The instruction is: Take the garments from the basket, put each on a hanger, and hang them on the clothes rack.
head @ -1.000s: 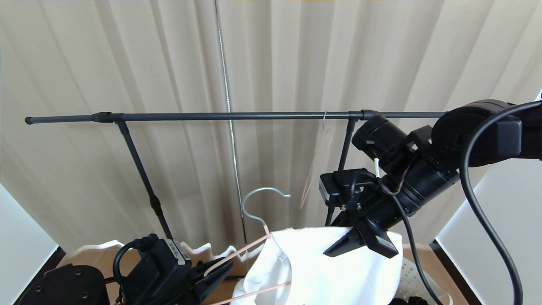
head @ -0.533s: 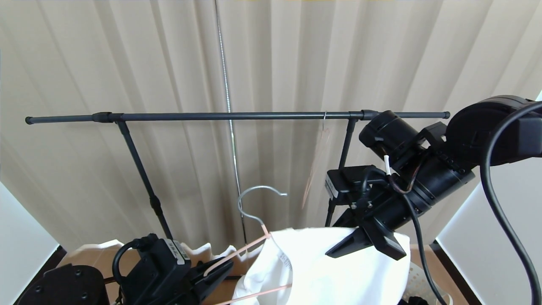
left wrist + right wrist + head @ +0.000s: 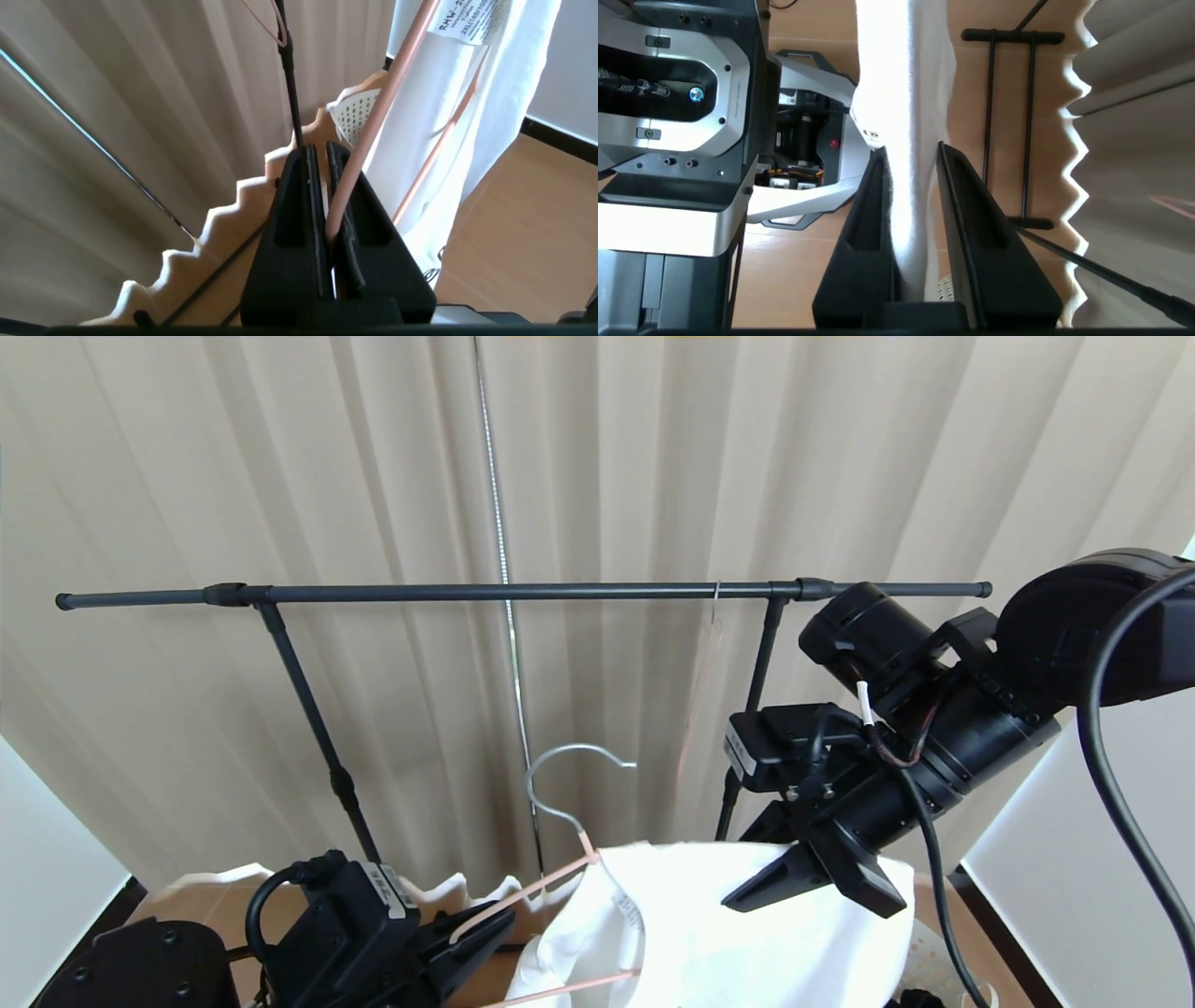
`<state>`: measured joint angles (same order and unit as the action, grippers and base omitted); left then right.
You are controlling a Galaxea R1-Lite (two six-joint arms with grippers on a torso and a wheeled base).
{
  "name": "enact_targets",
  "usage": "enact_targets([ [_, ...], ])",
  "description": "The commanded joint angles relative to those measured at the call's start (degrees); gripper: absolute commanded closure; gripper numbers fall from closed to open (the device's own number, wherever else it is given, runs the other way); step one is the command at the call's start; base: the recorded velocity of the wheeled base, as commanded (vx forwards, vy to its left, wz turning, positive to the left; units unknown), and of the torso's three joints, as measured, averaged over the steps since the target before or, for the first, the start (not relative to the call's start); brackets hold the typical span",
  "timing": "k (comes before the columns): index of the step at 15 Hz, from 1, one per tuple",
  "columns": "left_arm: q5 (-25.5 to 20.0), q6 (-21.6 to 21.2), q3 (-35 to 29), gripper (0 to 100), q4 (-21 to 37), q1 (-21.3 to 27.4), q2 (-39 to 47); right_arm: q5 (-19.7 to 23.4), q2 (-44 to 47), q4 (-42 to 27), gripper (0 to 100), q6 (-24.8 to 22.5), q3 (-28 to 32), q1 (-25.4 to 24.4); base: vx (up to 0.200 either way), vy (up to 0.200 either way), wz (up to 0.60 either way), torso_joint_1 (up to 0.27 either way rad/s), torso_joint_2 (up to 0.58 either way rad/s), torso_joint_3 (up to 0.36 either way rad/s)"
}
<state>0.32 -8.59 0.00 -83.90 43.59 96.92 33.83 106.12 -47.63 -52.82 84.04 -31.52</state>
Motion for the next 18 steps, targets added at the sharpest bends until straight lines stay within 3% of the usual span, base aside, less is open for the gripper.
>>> enact_targets([
  [1,0.0,0.0,0.0,100,0.0,0.0,0.1,0.0,-0.1,0.0,100,0.0,0.0,0.0,0.000,0.000,0.00,0.000,0.00,0.000],
  [5,0.0,-0.1,0.0,100,0.0,0.0,0.1,0.0,-0.8,-0.1,100,0.1,-0.1,0.0,0.000,0.000,0.00,0.000,0.00,0.000],
  [6,0.0,0.0,0.0,0,0.0,0.0,0.0,-0.1,-0.9,-0.2,100,0.1,-0.2,0.0,0.000,0.000,0.00,0.000,0.00,0.000],
  [14,-0.1,0.2,0.0,0,0.0,0.0,-0.7,-2.5,-2.3,-0.2,100,-0.1,-2.8,0.1,0.000,0.000,0.00,0.000,0.00,0.000],
  [18,-0.1,0.2,0.0,0,0.0,-0.8,-0.6,-7.7,-3.1,3.2,100,-0.1,-4.1,0.1,0.000,0.000,0.00,0.000,0.00,0.000],
])
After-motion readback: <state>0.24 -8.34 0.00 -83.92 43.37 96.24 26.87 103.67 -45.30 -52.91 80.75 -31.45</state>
